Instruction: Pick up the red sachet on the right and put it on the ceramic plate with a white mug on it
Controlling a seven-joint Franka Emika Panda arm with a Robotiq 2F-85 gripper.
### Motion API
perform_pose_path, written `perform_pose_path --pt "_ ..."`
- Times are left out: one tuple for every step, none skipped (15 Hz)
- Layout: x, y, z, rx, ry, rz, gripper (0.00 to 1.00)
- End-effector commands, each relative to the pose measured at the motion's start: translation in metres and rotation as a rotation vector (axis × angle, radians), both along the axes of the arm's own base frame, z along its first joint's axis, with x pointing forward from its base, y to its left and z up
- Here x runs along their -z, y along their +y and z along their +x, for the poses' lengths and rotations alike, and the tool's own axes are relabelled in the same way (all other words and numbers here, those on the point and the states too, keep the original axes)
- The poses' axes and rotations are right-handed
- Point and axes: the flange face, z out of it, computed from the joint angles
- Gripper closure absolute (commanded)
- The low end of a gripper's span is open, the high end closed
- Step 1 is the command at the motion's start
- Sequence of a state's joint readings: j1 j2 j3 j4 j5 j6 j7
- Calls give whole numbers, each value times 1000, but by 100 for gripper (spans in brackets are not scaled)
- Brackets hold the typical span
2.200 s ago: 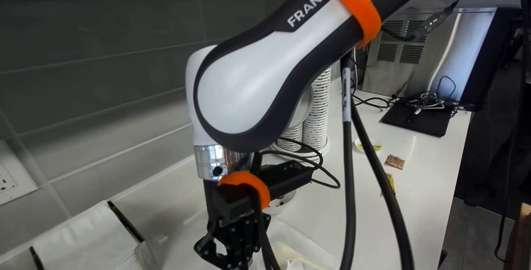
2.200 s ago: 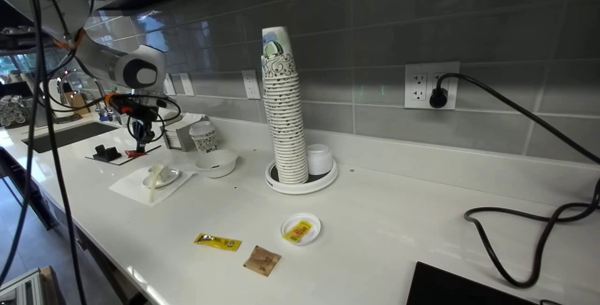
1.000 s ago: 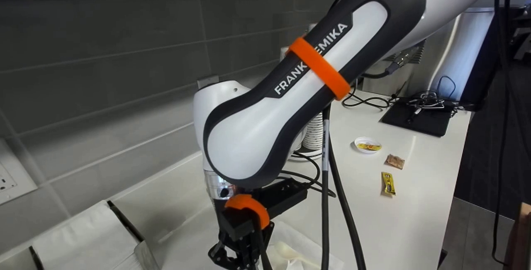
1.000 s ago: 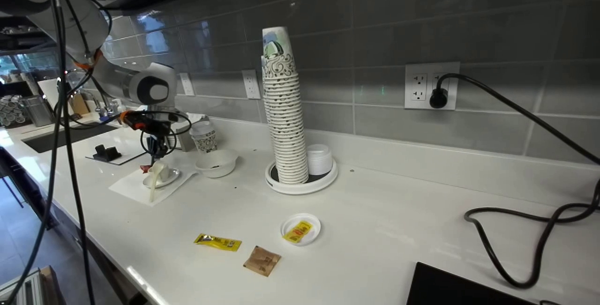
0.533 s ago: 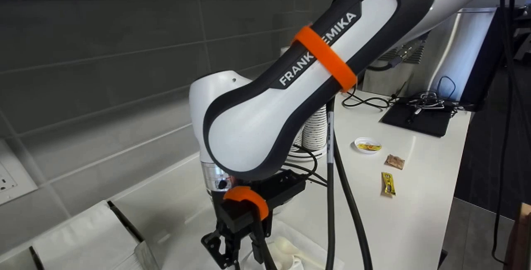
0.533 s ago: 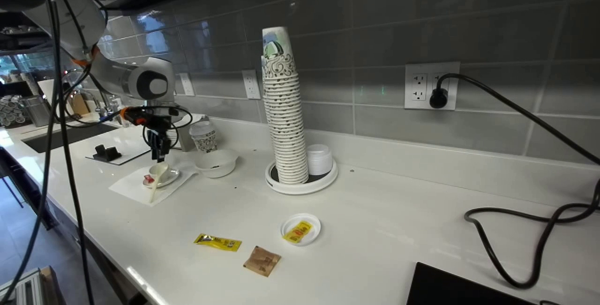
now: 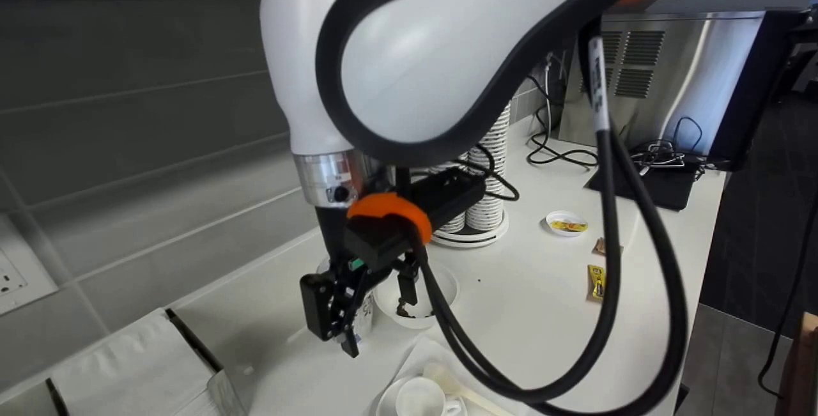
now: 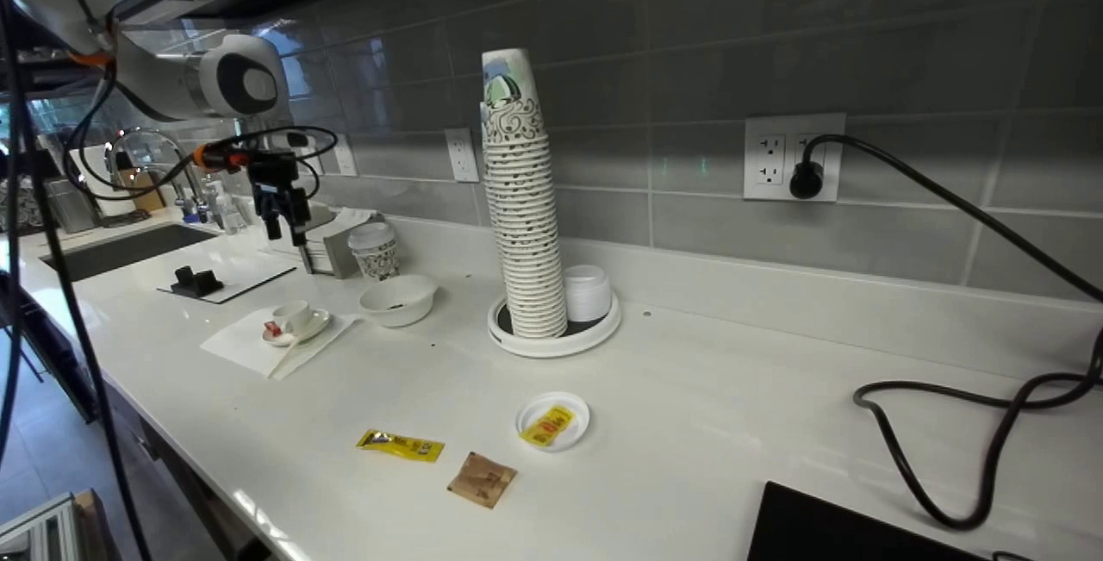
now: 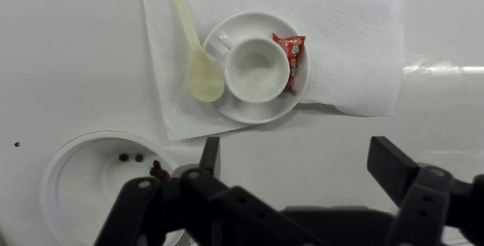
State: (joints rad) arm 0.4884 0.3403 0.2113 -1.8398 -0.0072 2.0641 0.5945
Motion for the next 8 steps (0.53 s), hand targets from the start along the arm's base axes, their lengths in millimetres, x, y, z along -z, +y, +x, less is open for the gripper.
perform_pose_path --pt "-33 -11 -37 -75 30 -55 0" --pt "-40 -11 -51 -115 37 -57 0" --pt "-46 -12 -63 -148 43 -63 0" --pt "-50 -13 -77 -179 55 -63 0" --pt "-53 -17 -88 -183 42 -70 0" --pt "-45 -1 -61 -144 50 -59 0" --pt "-49 -3 -72 -157 46 -65 0" --pt "-51 -5 -80 -165 43 -70 0"
